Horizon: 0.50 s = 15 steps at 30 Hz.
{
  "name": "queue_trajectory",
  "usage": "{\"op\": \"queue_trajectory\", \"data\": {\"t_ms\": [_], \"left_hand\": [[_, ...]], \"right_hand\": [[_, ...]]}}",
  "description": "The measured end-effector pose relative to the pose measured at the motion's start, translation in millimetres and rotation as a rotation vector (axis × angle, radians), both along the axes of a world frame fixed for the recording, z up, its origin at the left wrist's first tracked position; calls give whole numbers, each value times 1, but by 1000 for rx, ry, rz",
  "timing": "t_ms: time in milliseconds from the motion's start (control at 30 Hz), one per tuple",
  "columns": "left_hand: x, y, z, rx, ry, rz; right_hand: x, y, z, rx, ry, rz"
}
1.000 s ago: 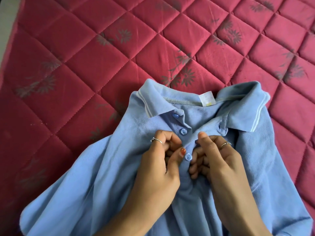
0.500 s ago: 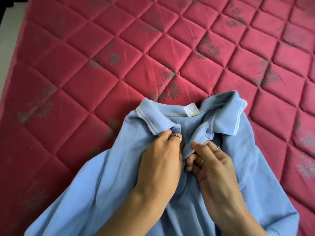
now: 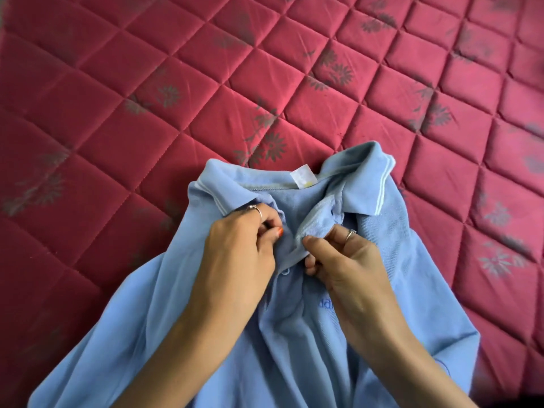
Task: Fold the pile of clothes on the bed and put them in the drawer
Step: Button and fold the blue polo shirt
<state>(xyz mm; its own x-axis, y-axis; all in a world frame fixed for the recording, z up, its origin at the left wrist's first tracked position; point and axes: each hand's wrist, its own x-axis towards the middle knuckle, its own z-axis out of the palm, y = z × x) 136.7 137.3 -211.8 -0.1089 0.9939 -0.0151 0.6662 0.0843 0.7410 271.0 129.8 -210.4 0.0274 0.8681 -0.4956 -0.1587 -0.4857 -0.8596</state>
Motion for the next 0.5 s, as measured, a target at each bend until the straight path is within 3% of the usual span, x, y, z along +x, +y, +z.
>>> {"op": "queue_trajectory", "data": {"t_ms": [300, 500], "left_hand": [[2, 0, 21, -21, -179, 23], [10, -7, 21, 28, -185, 18]], "right_hand": [[-4, 2, 12, 264, -384, 62], [-5, 1, 19, 273, -414, 76]]}}
